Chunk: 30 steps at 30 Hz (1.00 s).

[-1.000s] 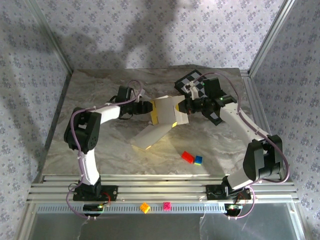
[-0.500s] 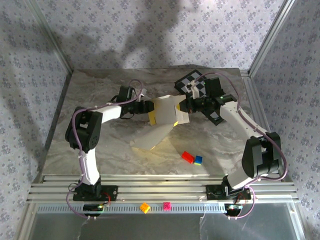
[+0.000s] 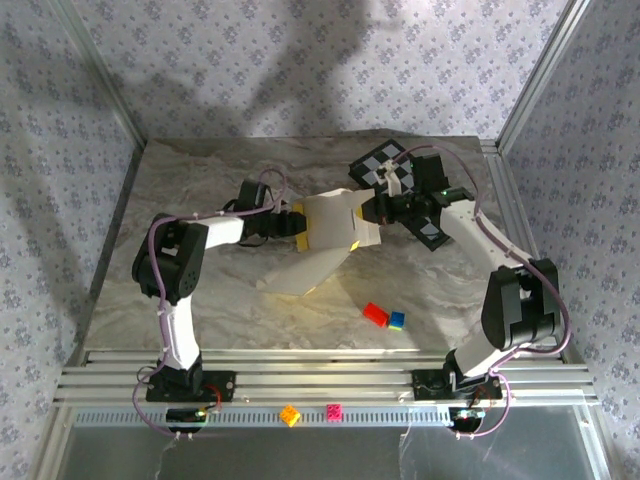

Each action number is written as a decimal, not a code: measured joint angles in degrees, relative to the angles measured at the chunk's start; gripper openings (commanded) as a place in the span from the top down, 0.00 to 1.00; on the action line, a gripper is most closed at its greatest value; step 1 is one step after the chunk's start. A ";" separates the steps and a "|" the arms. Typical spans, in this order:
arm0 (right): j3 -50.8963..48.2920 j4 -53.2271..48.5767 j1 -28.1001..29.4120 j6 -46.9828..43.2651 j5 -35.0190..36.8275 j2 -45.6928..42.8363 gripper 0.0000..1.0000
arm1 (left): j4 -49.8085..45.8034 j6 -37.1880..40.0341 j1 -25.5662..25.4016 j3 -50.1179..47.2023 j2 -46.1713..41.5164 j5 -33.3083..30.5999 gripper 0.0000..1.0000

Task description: Fold the paper box

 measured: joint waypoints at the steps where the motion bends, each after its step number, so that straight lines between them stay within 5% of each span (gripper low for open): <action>1: 0.00 0.00 -0.09 0.00 -0.02 0.13 1.00 | 0.00 -0.02 0.00 -0.57 0.00 -0.07 0.57; 16: 0.02 0.02 -0.17 0.00 -0.59 0.44 1.00 | -0.02 -0.07 0.15 -1.38 -1.05 -1.97 0.78; 30: 0.37 0.46 0.00 -0.22 -0.55 0.76 1.00 | -0.90 -0.26 -0.17 -0.28 -1.03 -3.87 0.86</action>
